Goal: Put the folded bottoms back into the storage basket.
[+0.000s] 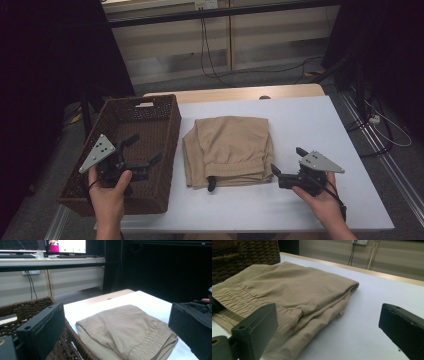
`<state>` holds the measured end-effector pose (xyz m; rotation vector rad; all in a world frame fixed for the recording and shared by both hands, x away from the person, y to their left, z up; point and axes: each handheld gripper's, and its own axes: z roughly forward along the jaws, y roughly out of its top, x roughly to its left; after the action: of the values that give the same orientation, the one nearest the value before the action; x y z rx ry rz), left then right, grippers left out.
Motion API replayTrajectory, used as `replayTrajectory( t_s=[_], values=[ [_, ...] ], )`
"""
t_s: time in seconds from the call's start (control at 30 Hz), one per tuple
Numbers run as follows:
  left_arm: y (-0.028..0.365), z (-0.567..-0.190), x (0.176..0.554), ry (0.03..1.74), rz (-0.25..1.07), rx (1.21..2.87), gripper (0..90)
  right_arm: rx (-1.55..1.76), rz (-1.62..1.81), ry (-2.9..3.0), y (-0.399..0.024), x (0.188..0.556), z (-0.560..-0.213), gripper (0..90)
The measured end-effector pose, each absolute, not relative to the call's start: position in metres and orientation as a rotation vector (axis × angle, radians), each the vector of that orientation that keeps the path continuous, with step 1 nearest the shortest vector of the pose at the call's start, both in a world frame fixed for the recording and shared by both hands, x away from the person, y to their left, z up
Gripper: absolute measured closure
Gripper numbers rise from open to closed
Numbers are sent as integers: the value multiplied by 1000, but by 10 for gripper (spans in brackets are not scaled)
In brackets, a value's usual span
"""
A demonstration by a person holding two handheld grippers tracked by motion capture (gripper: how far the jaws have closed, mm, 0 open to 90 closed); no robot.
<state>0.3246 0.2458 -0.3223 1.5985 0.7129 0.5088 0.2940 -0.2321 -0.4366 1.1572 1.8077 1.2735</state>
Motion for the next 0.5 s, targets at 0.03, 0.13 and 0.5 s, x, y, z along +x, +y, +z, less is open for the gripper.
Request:
replayTrajectory(
  t_s=[0.03, 0.13, 0.5],
  values=[
    [246, -322, 325, 713, 509, 1598, 12, 1164, 1269, 1815, -230, 296, -437, 16],
    [245, -323, 325, 713, 507, 1602, 13, 1186, 1261, 1837, -224, 304, -441, 18],
    [242, -322, 323, 703, 510, 1615, 13, 1239, 1228, 1890, -211, 321, -447, 23]
  ],
)
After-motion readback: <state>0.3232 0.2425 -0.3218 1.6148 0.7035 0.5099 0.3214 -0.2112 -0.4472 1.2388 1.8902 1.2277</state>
